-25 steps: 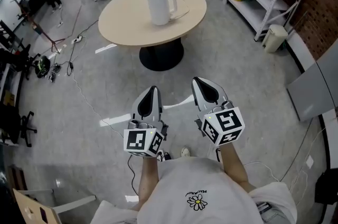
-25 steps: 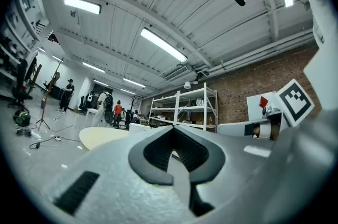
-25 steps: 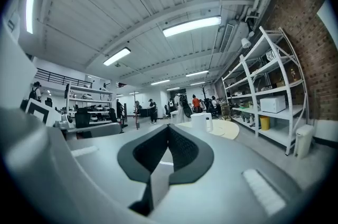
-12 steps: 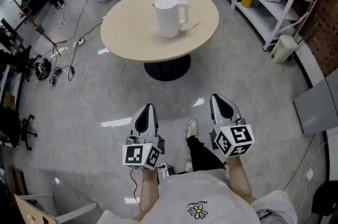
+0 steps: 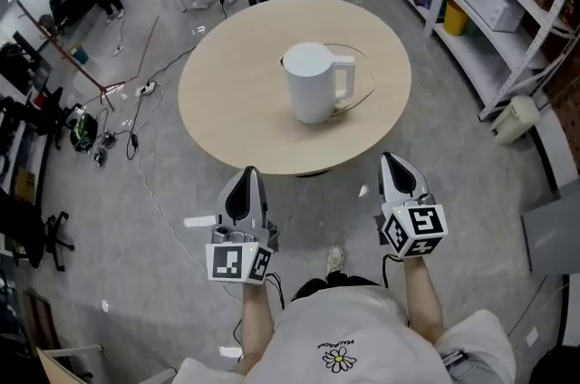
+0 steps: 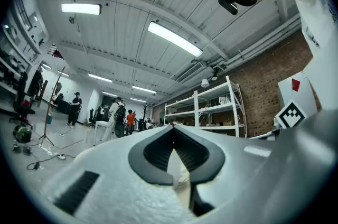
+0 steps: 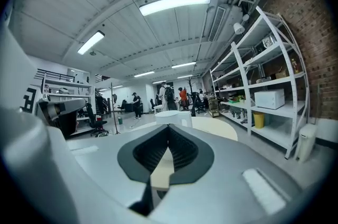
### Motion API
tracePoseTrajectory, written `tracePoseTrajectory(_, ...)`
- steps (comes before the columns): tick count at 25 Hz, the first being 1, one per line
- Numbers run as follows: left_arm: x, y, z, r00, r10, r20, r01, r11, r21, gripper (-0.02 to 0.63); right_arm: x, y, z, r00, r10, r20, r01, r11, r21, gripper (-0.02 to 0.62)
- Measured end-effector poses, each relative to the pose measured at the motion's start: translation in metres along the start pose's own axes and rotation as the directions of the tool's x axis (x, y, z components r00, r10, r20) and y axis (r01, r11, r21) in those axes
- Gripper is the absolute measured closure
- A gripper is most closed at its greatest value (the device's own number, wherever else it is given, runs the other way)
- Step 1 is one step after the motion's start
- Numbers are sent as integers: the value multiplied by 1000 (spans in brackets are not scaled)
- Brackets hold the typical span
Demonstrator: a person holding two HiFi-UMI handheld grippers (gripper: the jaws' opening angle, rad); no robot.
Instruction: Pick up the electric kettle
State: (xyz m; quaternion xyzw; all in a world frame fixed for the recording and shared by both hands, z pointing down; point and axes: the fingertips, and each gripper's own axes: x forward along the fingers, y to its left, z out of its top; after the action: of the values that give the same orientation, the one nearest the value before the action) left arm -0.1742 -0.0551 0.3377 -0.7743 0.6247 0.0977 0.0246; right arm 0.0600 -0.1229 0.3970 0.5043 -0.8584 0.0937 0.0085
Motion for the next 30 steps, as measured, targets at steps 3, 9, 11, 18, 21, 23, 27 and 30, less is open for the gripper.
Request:
tracePoseTrajectory(3,56,13,-13,998,-65,-16,64,996,-56,532,63,-9,19,999,31,6,-31,999,-19,591)
tracePoseTrajectory(9,163,31,-72,987,-136,-87,130,989,-70,366,167,-31,27,998,61,-22,-62,997,-38,513)
tracePoseTrajectory(11,200,36,-102,978,-170,-123,160,983,-88,302,201,-49,11,998,30,-58,-32,999,-25,472)
tracePoseTrajectory(18,276,46,-188,923,-237,-302,218,971,-97,141,297,-92,-74,952,-49,-304,45,999,-21,403)
tracePoseTrajectory(21,296,50,-205,915,-242,-322,220,970,-103,125,321,-94,-92,936,-54,-349,43,998,-40,403)
tracePoseTrajectory(23,305,49,-211,913,-253,-320,234,967,-97,116,334,-99,-102,928,-72,-366,55,997,-57,419)
tracePoseTrajectory(27,312,46,-216,915,-291,-281,269,956,-116,82,346,-112,-117,912,-119,-393,95,992,-80,443)
tracePoseTrajectory(30,312,45,-217,915,-302,-268,277,952,-126,74,349,-116,-122,899,-156,-409,106,984,-143,486)
